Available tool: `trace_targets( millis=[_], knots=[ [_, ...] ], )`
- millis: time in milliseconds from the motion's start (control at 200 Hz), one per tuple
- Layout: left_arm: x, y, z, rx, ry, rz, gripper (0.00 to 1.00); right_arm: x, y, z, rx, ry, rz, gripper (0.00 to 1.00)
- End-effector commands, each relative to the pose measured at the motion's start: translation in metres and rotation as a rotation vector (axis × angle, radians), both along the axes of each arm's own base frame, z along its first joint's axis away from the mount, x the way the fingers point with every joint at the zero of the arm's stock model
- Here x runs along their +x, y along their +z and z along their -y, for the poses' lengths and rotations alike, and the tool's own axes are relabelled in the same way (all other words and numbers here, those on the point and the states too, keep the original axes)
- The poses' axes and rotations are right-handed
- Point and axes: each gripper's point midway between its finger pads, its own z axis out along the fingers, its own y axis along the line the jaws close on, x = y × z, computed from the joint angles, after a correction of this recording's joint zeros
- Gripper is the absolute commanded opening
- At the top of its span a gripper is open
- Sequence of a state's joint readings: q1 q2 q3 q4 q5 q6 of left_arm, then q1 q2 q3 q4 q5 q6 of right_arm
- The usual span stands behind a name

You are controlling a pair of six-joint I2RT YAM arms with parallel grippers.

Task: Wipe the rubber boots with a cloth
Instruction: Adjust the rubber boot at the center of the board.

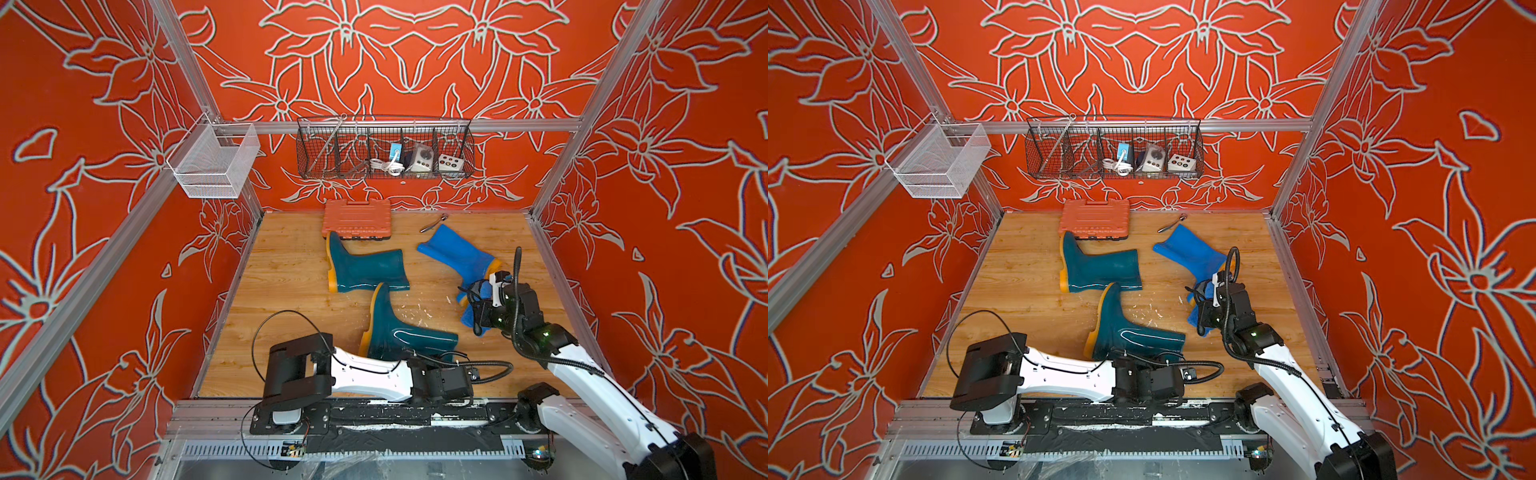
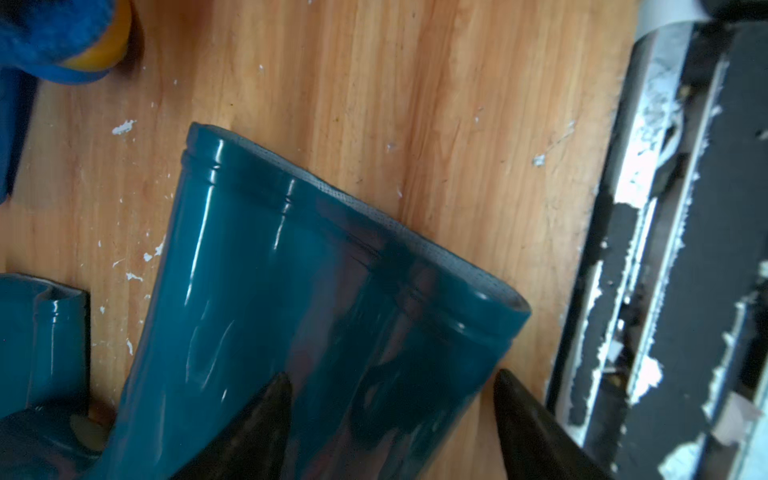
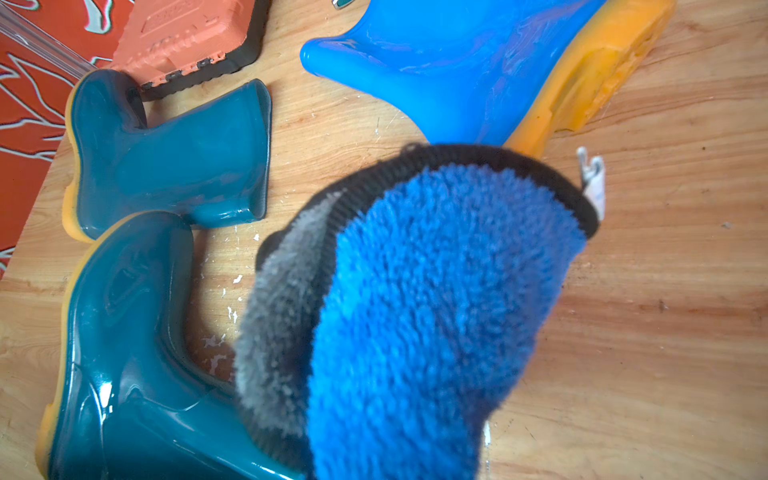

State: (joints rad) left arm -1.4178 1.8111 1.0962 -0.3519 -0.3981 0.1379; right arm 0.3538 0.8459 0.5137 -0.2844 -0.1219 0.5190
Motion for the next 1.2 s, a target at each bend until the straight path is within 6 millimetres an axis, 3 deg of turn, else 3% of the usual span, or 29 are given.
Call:
trace_targets(
  millis=[0,60,150,190,335,385,540,656,786,886,946,1011,1081,1196],
  knots=[
    [0.001,-0.006,0.009,0.015,-0.029,0.008,0.7,0.003,-0.001,0.004,0.0,-0.028,0.017,0.0],
    [0.0,-0.01,0.009,0.031,-0.028,-0.002,0.6,0.003,-0.002,0.005,-0.002,-0.03,0.017,0.0],
    [0.002,-0.008,0.008,0.035,-0.014,0.005,0.28,0.002,-0.002,0.006,-0.002,-0.032,0.015,0.0],
    [0.004,-0.001,0.007,0.023,-0.007,0.014,0.19,0.002,-0.002,0.005,-0.001,-0.032,0.016,0.0],
    [0.023,0.043,0.002,-0.073,0.047,0.059,0.0,0.001,0.0,0.005,0.001,-0.031,0.016,0.0],
    [0.032,0.063,-0.002,-0.119,0.077,0.06,0.0,0.001,0.001,0.005,0.0,-0.031,0.015,0.0],
    [0.077,0.149,-0.014,-0.37,0.191,0.041,0.0,0.0,0.005,0.004,0.007,-0.027,0.017,0.0],
    [0.115,0.236,-0.02,-0.626,0.249,0.042,0.0,-0.002,0.006,0.001,0.024,-0.014,0.013,0.0],
    [0.133,0.328,-0.019,-0.854,0.247,0.08,0.0,-0.006,0.006,-0.003,0.045,0.0,0.001,0.0],
    [0.141,0.364,-0.027,-0.951,0.306,0.1,0.0,-0.009,0.006,-0.003,0.049,0.009,-0.009,0.0],
    [0.151,0.366,-0.045,-0.99,0.426,0.103,0.0,-0.011,0.007,-0.002,0.042,0.011,-0.01,0.0],
    [0.164,0.347,-0.077,-1.038,0.621,0.082,0.0,-0.013,0.007,-0.001,0.033,0.012,-0.013,0.0],
    [0.176,0.31,-0.123,-1.096,0.863,0.037,0.0,-0.014,0.008,-0.002,0.028,0.022,-0.016,0.0],
    [0.174,0.217,-0.208,-1.172,1.286,-0.07,0.0,-0.015,0.01,-0.008,0.044,0.048,-0.018,0.0]
  ],
)
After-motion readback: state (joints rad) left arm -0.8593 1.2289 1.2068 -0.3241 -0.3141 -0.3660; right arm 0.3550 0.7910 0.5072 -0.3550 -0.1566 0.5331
